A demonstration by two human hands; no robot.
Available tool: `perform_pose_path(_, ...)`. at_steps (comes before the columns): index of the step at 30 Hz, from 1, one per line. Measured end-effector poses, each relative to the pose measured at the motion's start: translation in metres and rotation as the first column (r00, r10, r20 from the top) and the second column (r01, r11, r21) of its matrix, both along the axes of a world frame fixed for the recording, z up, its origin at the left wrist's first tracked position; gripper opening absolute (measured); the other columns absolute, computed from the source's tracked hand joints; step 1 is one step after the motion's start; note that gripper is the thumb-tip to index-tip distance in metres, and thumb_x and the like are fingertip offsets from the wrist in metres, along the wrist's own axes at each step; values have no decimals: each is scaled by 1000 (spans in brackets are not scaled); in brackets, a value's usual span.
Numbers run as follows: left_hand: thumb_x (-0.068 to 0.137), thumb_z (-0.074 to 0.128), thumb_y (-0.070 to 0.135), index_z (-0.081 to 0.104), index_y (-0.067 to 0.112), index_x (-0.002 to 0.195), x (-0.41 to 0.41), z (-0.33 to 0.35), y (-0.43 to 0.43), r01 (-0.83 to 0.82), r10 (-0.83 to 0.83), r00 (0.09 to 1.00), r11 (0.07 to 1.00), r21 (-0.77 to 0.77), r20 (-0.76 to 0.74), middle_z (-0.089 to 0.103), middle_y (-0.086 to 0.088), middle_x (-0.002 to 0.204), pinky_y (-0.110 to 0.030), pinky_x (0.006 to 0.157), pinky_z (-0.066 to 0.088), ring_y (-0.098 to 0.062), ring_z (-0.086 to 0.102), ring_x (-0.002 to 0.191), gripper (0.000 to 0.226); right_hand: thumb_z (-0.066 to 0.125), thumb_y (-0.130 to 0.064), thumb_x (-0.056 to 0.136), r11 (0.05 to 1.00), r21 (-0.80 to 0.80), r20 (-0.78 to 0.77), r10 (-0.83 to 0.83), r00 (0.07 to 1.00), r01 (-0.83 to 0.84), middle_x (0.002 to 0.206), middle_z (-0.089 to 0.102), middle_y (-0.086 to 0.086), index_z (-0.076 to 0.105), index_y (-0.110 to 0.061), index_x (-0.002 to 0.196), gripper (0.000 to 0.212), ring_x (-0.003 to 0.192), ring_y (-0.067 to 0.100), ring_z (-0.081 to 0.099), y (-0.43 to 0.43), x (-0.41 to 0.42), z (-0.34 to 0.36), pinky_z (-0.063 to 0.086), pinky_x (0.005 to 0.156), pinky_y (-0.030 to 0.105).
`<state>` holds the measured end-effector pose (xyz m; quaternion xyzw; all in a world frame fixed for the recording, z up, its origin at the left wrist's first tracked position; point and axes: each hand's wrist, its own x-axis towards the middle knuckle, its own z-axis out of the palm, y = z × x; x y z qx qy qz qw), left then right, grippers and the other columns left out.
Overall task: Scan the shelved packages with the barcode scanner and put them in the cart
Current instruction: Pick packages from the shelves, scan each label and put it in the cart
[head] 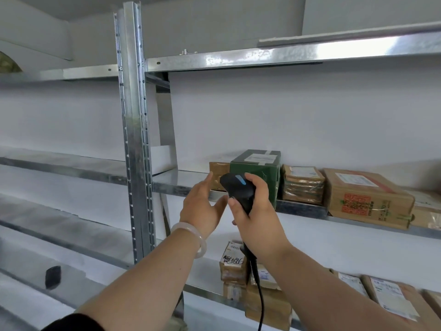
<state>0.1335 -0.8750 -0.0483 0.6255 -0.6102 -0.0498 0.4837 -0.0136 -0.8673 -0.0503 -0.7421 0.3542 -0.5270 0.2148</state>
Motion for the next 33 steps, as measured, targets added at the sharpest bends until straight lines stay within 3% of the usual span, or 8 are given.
perform_pose_path(5,95,58,41,31,39,148,13,9,-22,39,-39,999,999,-1,6,47,1,140,-29,101,35,-19,43,132,59,59,-34,94,999,-19,39,-42,998,42,121,56,-18,25,-47,134,54,99,16,65,-13,14,12,58,83,42)
perform_pose_path(9,90,55,45,42,52,126,18,12,-41,81,-80,996,997,13,-23,58,7,112,-43,93,51,-20,56,110,39,59,-35,93,998,-1,46,-58,997,58,119,58,-13,27,-50,133,54,101,13,64,-23,21,21,57,84,44)
perform_pose_path(11,84,51,53,44,50,122,20,14,-52,103,-103,994,995,4,-33,60,5,106,-48,90,53,-23,58,103,39,59,-34,93,998,2,53,-69,996,69,114,58,-22,28,-49,132,52,100,11,65,-28,22,25,58,83,42)
perform_pose_path(14,93,53,49,36,37,143,24,19,-70,64,-65,997,997,43,34,55,-2,128,-45,104,44,-24,50,123,55,57,-35,94,996,-1,65,-90,994,90,110,58,-27,28,-48,133,50,94,12,67,-35,22,32,58,83,41)
perform_pose_path(19,96,49,53,13,39,155,27,20,-96,-3,-1,1000,990,142,26,15,-3,163,-45,118,27,-29,18,149,70,56,-38,94,991,-19,35,-132,991,133,113,57,-24,26,-47,133,50,90,15,68,-48,25,38,58,79,44)
perform_pose_path(27,96,52,48,13,40,155,28,28,-128,15,-16,1000,988,153,6,7,-3,164,-45,117,26,-32,13,149,71,56,-37,94,986,-44,45,-158,986,160,117,59,-18,27,-47,133,50,89,14,69,-65,25,44,58,80,39)
perform_pose_path(33,88,64,44,19,39,153,28,15,-155,77,-68,993,993,88,-101,21,-4,157,-44,114,32,-33,29,142,80,57,-37,93,987,-60,62,-144,988,148,112,60,-21,28,-50,130,49,92,11,68,-71,24,40,57,82,34)
